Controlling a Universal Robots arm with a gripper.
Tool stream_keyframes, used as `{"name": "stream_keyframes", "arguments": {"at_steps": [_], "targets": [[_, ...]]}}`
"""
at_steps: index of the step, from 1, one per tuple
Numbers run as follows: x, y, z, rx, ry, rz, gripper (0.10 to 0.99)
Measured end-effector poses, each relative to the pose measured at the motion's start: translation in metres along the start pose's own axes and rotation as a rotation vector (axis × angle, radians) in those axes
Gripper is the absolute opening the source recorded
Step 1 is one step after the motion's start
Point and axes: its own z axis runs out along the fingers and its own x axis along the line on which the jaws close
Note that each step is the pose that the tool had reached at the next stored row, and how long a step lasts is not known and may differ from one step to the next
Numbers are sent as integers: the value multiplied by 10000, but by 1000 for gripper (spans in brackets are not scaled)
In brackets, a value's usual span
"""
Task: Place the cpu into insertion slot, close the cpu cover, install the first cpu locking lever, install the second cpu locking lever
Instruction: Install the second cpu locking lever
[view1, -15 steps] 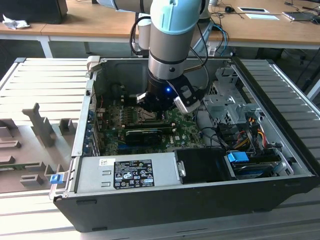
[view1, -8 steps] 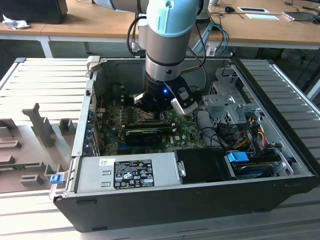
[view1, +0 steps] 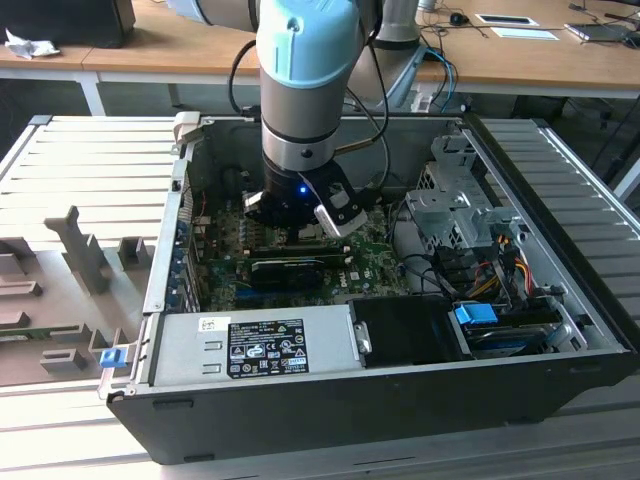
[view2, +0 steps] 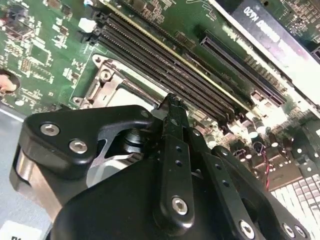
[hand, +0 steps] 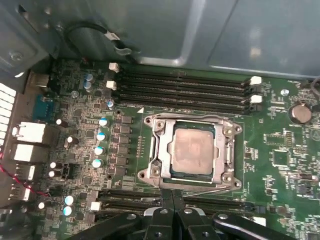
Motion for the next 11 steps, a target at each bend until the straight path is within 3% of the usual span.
{"name": "stream_keyframes", "arguments": {"at_steps": [1,11], "targets": [[89,-2,44,-31,-3,-1,106],[114,-12,98,-33,-3,0,106]]}}
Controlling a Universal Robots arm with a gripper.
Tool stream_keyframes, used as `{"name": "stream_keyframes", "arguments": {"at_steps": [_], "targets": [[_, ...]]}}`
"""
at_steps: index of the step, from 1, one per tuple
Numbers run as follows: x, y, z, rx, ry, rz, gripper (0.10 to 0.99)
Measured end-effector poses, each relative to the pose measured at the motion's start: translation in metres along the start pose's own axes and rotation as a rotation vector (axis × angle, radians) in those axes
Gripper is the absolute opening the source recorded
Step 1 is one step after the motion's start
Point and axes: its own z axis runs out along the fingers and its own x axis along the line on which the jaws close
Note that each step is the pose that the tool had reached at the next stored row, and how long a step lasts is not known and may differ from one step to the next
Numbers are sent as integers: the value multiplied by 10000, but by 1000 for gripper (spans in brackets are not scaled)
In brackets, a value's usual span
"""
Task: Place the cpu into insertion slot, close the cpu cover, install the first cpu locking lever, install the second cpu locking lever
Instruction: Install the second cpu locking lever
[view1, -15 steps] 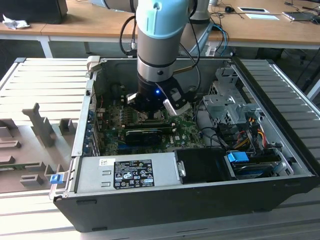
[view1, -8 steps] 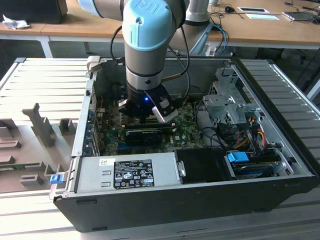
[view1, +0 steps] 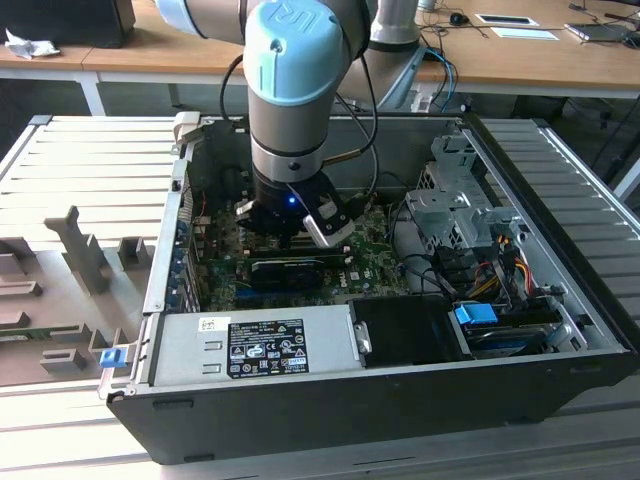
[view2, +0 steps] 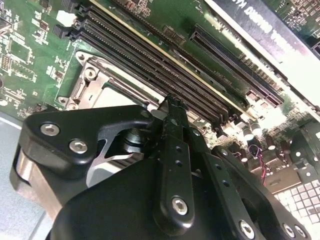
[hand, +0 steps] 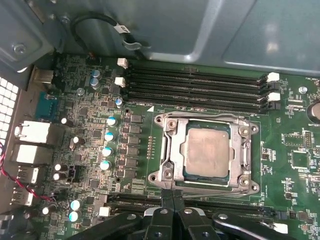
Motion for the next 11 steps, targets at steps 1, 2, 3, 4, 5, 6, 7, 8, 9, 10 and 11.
{"name": "stream_keyframes", "arguments": {"at_steps": [1,2,3,4,5,6,7,8,9,10,11], "targets": [[12,0,4,-3,0,-1,106],[24,0,9,-12,-1,-1,106],[29,-2,17,-29,-3,-1,106],[31,-5,23,-49,-5,-2,106],[36,-9,28,-112,-11,-2,106],[43,-13,31,-184,-19,-3,106],[56,-16,37,-249,-25,-2,106],[65,-18,41,-273,-27,-2,106],[108,-16,51,-295,-30,-2,106],[123,-18,62,-305,-30,-2,106],[130,-21,75,-353,-34,-3,106]]}}
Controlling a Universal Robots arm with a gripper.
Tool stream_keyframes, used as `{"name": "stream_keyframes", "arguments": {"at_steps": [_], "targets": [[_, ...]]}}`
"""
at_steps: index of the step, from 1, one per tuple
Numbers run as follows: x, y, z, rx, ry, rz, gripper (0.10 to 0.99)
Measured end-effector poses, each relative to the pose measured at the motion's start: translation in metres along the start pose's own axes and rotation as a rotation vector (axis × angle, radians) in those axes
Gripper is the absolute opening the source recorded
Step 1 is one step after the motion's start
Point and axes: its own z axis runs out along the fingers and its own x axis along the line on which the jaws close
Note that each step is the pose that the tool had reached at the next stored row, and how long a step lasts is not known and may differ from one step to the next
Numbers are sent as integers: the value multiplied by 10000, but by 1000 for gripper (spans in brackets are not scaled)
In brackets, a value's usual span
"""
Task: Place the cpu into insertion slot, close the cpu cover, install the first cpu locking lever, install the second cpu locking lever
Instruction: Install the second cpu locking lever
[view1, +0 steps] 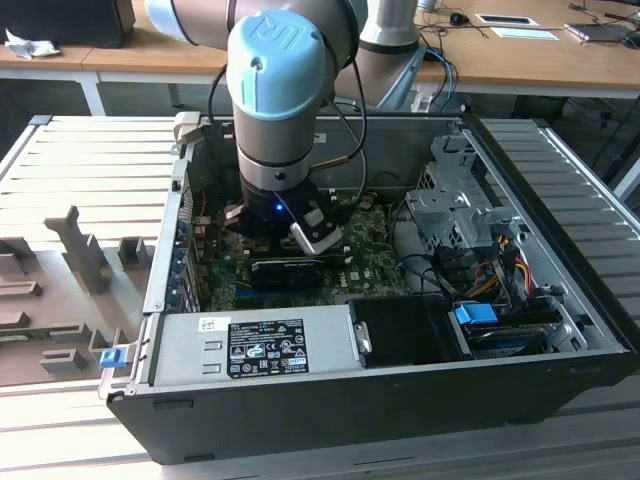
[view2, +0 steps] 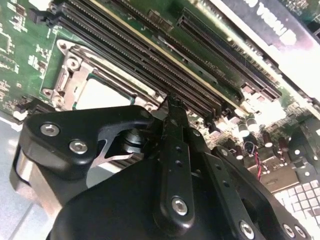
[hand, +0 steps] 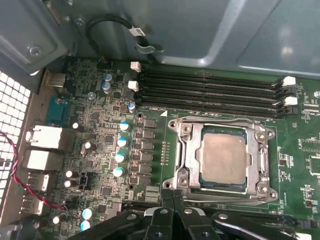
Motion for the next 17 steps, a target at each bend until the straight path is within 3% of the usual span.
{"name": "stream_keyframes", "arguments": {"at_steps": [5,7,11,13,17], "targets": [[3,-22,58,-378,-38,1,106],[5,-31,79,-417,-36,1,106],[15,-41,113,-613,-59,-1,106],[16,-40,111,-645,-64,-1,106],[14,-14,14,-645,-63,-1,106]]}}
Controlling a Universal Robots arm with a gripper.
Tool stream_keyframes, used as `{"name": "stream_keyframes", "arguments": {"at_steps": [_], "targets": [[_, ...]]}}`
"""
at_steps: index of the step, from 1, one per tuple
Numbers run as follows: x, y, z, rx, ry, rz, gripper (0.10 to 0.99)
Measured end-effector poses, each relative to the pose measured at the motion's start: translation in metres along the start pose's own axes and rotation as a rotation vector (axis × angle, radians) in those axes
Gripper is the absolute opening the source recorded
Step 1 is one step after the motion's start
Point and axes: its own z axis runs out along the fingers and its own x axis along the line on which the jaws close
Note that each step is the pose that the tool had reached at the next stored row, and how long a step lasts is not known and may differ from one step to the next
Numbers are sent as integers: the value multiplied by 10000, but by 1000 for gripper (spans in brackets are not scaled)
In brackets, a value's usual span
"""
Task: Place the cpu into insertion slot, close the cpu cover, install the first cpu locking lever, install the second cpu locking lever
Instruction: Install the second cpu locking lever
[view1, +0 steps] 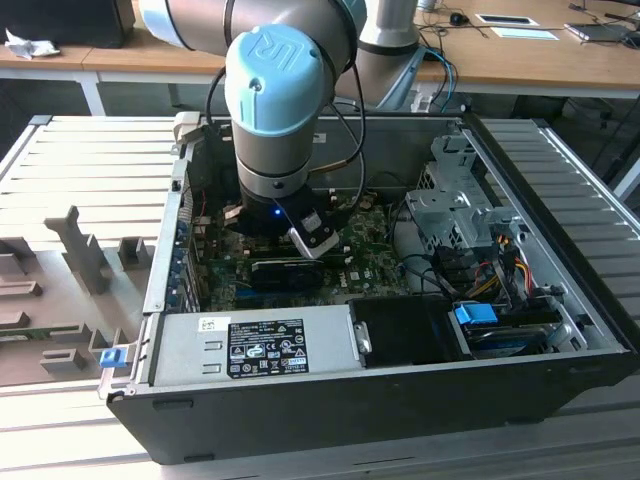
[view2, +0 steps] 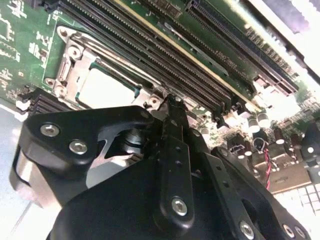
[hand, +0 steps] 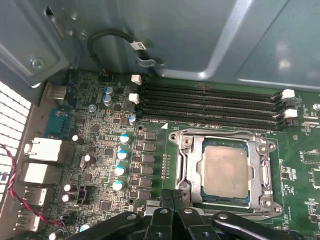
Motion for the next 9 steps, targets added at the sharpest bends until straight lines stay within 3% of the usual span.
{"name": "stream_keyframes", "arguments": {"at_steps": [9], "targets": [[-4,43,-129,7,2,-1,106]]}}
